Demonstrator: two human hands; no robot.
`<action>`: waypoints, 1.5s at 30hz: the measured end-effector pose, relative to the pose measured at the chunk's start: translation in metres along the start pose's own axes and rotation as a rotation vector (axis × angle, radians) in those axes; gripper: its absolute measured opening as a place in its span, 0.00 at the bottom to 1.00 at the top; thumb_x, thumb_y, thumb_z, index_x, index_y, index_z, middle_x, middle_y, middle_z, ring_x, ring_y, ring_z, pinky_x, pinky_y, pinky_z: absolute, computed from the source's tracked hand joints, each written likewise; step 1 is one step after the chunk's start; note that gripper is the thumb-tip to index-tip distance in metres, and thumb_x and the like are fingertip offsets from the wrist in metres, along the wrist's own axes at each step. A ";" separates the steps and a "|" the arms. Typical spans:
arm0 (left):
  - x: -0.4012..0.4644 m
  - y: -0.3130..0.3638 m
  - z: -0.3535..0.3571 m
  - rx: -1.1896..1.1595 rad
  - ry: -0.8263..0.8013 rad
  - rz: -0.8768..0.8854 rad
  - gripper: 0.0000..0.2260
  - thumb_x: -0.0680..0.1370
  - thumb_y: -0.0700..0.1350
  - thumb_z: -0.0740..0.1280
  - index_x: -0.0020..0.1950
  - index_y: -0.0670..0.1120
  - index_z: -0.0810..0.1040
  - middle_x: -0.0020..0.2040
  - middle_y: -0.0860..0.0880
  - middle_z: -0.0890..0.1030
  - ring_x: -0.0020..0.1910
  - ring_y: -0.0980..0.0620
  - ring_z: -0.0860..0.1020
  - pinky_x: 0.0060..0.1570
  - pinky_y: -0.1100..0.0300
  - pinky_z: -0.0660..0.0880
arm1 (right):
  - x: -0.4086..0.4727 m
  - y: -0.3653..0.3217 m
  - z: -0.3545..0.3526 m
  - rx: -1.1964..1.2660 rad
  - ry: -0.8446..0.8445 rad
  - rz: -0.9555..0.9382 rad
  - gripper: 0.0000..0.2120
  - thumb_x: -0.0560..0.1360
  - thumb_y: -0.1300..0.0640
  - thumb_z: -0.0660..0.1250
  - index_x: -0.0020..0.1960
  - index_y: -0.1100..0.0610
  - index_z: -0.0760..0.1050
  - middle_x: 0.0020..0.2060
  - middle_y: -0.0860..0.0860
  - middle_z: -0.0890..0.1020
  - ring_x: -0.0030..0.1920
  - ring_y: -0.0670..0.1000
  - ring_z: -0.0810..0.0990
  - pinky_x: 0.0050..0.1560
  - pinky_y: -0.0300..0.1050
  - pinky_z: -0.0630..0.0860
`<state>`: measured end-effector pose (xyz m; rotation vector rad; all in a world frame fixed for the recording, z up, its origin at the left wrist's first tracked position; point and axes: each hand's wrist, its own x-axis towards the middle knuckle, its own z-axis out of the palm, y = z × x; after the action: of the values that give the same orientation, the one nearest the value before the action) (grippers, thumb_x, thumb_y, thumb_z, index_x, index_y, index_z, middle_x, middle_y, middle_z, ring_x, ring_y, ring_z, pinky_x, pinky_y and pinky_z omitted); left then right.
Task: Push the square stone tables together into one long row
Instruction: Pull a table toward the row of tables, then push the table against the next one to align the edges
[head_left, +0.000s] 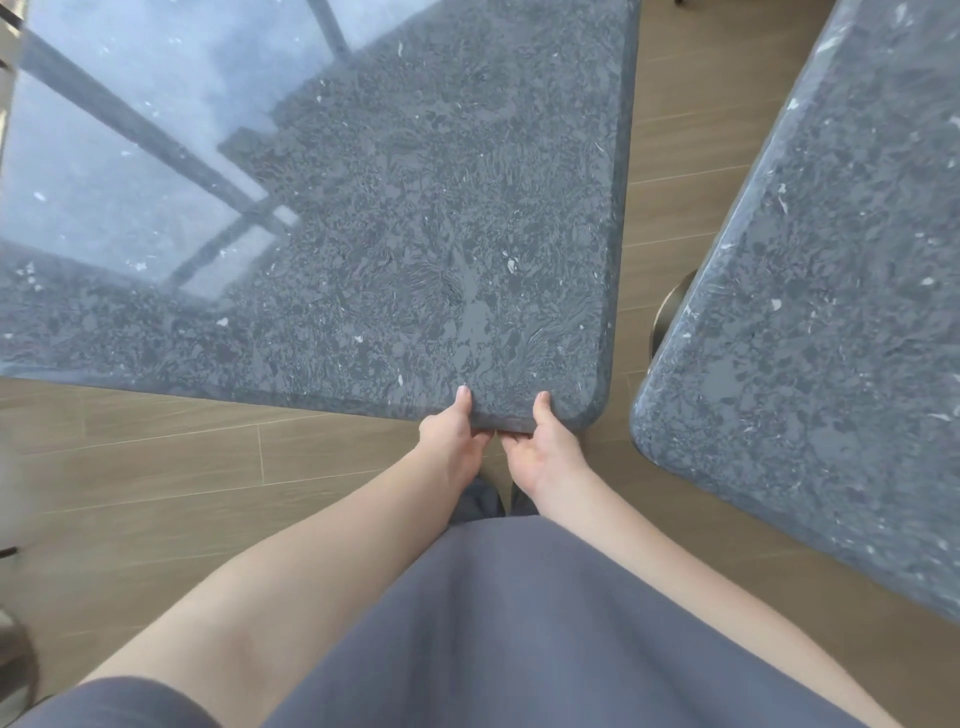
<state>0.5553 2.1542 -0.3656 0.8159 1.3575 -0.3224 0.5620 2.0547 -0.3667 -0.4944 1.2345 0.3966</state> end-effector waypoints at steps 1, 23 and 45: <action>-0.001 -0.001 0.004 0.057 0.042 0.028 0.19 0.82 0.48 0.67 0.68 0.37 0.73 0.63 0.39 0.81 0.57 0.46 0.83 0.50 0.55 0.83 | 0.001 -0.003 0.001 0.004 0.004 0.009 0.21 0.82 0.54 0.65 0.72 0.63 0.69 0.65 0.63 0.79 0.62 0.64 0.81 0.60 0.61 0.78; -0.017 0.012 0.035 -0.027 -0.085 -0.193 0.19 0.84 0.45 0.65 0.72 0.38 0.71 0.69 0.40 0.77 0.68 0.42 0.76 0.67 0.50 0.74 | 0.002 -0.052 0.010 -0.066 0.054 0.049 0.22 0.82 0.55 0.66 0.73 0.62 0.68 0.65 0.62 0.79 0.63 0.64 0.80 0.65 0.65 0.76; -0.097 0.167 -0.479 -0.277 -0.102 0.323 0.11 0.86 0.36 0.52 0.65 0.39 0.70 0.62 0.38 0.79 0.57 0.40 0.80 0.59 0.44 0.75 | -0.157 0.333 0.125 -0.694 -0.247 -0.082 0.17 0.85 0.60 0.54 0.73 0.62 0.68 0.53 0.55 0.81 0.56 0.55 0.80 0.62 0.51 0.75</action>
<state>0.2897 2.5719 -0.2166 0.7598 1.1228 0.0755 0.4360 2.3978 -0.2325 -1.0496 0.8115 0.7967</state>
